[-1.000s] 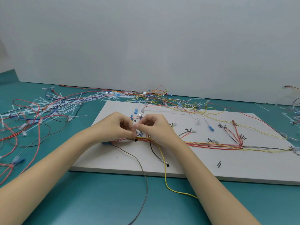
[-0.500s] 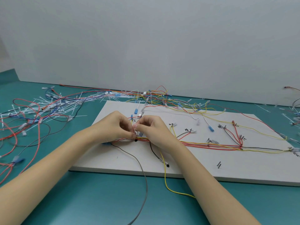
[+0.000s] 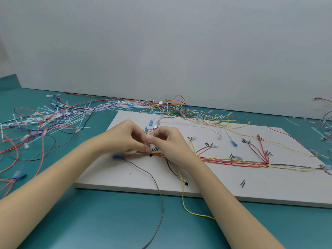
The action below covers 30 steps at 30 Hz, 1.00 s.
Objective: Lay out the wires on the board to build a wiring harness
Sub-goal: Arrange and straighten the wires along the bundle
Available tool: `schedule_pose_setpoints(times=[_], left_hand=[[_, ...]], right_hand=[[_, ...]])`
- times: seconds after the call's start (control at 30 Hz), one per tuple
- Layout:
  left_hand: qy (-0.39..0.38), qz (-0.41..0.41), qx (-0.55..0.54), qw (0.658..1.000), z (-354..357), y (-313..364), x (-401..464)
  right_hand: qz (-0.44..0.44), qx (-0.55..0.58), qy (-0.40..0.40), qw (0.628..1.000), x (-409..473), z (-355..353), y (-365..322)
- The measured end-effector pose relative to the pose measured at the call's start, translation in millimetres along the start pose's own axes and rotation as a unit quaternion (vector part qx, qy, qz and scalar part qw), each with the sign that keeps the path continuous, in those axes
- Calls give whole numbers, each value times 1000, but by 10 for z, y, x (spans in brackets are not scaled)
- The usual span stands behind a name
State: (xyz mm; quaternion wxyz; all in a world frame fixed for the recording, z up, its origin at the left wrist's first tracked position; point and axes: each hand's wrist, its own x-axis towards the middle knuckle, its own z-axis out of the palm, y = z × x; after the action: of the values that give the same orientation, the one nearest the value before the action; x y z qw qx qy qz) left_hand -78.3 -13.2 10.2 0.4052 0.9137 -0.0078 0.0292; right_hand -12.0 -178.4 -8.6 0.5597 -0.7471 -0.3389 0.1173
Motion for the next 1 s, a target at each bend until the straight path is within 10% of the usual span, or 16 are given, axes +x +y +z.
schedule_pose_setpoints(times=[0.2,0.3,0.5,1.0], left_hand=[[190,-33,-115,974,-229,-245,71],[333,-80,20,939,-357,-559,110],[256,-227,291,894,-481,-1060,55],[284,-158,229,917,-587,-1141,71]], right_hand=[[12,12,33,999,-1,-36,33],[18,5,46,999,16,-48,56],[17,0,57,998,39,-45,95],[27,-4,49,998,27,-48,109]])
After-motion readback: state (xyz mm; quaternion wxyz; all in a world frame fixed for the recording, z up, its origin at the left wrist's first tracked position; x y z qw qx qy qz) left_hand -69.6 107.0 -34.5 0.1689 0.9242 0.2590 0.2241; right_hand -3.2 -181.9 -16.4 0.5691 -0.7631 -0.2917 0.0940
